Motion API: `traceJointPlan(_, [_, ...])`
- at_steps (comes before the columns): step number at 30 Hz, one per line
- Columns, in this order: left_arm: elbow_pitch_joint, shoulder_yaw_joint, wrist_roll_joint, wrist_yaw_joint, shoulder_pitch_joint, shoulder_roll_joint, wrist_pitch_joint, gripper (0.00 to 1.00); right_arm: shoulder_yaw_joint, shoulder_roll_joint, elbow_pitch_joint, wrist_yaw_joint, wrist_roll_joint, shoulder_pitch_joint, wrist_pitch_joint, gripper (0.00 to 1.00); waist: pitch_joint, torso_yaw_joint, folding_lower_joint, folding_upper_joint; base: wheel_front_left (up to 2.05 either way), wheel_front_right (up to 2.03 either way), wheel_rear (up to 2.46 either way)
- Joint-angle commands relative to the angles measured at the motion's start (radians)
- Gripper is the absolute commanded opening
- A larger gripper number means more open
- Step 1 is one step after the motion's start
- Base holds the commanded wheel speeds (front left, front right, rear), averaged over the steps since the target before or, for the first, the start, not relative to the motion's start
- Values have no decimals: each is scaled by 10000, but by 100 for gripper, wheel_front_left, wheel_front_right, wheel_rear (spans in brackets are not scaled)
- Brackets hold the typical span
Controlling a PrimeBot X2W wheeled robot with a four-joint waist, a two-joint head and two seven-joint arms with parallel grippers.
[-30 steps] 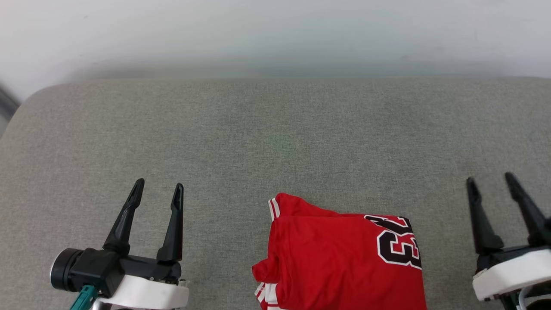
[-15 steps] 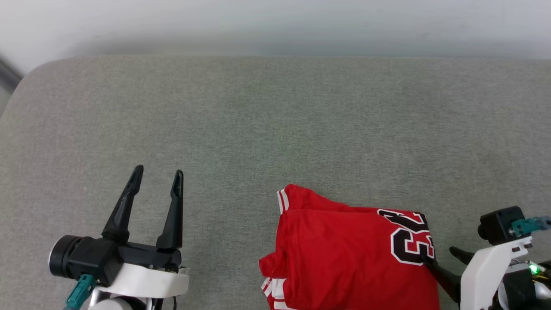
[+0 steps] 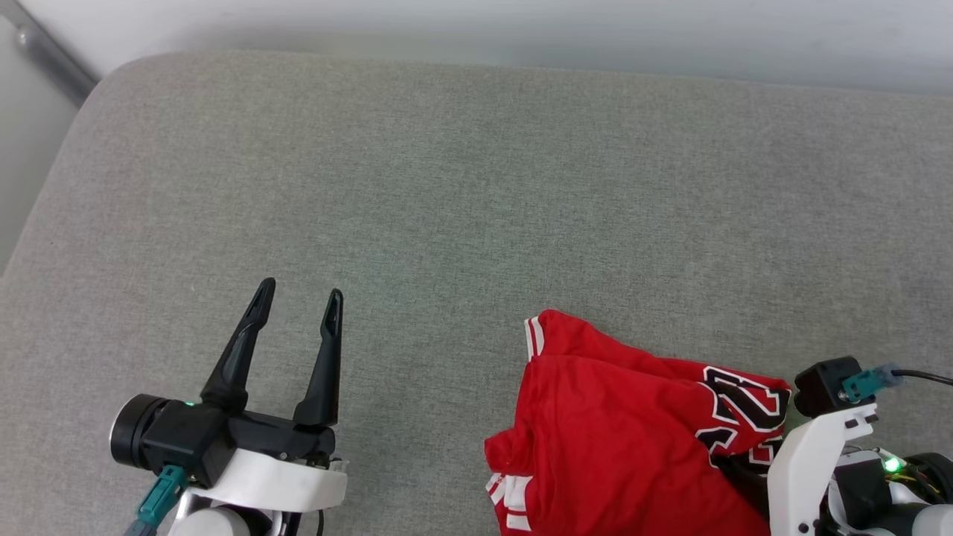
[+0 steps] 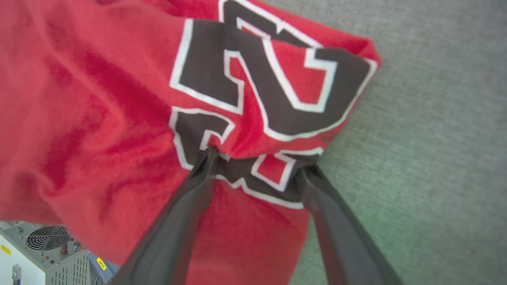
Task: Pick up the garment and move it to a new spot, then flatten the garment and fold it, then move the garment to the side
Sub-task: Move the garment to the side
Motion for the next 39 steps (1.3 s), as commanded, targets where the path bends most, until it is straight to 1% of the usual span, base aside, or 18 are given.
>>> traceJointPlan(1, [35,-9,47,-11,-114,-38,-21,100,337,34,461,0,-78,10,-68,0,2,46,0,0,0,0,0])
traceJointPlan(4, [91,-86,58,-11,-116,-77,-21,100,517,-133,666,-3,-207,-76,-415,0,-49,35,0,0,0,0,0])
traceJointPlan(7, [128,-185,84,-11,-121,-82,-21,100,775,-470,697,-8,-486,-473,-877,0,-141,-102,0,0,0,0,0])
traceJointPlan(9, [152,-261,224,-11,-116,-15,-21,100,992,-776,658,-9,-821,-800,-1172,0,-198,-284,0,0,0,0,0])
traceJointPlan(12, [97,-380,245,-11,-70,-47,-21,100,1748,-1413,491,-6,-1391,-1272,-1483,0,-236,-757,0,0,0,0,0])
traceJointPlan(13, [87,-406,285,-11,-66,-44,-21,100,2043,-1703,434,-5,-1580,-1465,-1516,0,-222,-948,0,0,0,0,0])
traceJointPlan(16, [78,-438,370,-11,-122,-107,-21,100,3181,-3084,191,-11,-2391,-2297,-1448,0,-108,-1623,0,0,0,0,0])
traceJointPlan(18, [59,-480,390,-11,-286,-116,-21,100,3783,-3794,21,-3,-2645,-2858,-1415,0,53,-2090,0,0,0,0,0])
traceJointPlan(22, [57,-810,436,-11,-569,-47,-20,100,4762,-5247,-136,-5,-2649,-3880,-1272,0,421,-2946,0,0,0,0,0])
traceJointPlan(26, [-11,-972,344,-11,-881,86,-20,100,5408,-6257,-11,-3,-2448,-4669,-1387,0,903,-3788,0,0,0,0,0])
traceJointPlan(28, [-59,-1121,377,-11,-1132,220,-21,100,5426,-6598,164,-6,-2358,-5020,-1707,0,1245,-4127,0,0,0,0,0])
traceJointPlan(33, [-301,-1287,328,-11,-1775,500,-20,100,4972,-7036,1076,-8,-2125,-5489,-2926,0,2187,-4768,0,0,0,0,0])
traceJointPlan(35, [-391,-1436,398,-11,-2050,669,-20,100,4645,-7156,1606,-8,-2167,-5602,-3479,0,2546,-4893,0,0,0,0,0])
traceJointPlan(36, [-391,-1436,398,-11,-2050,669,-20,100,4645,-7156,1606,-8,-2167,-5602,-3479,0,2546,-4893,0,0,0,0,0])
traceJointPlan(39, [-561,-1549,498,-11,-2453,885,-20,100,4124,-7253,2412,-6,-2337,-5748,-4286,0,3085,-4997,0,0,0,0,0])
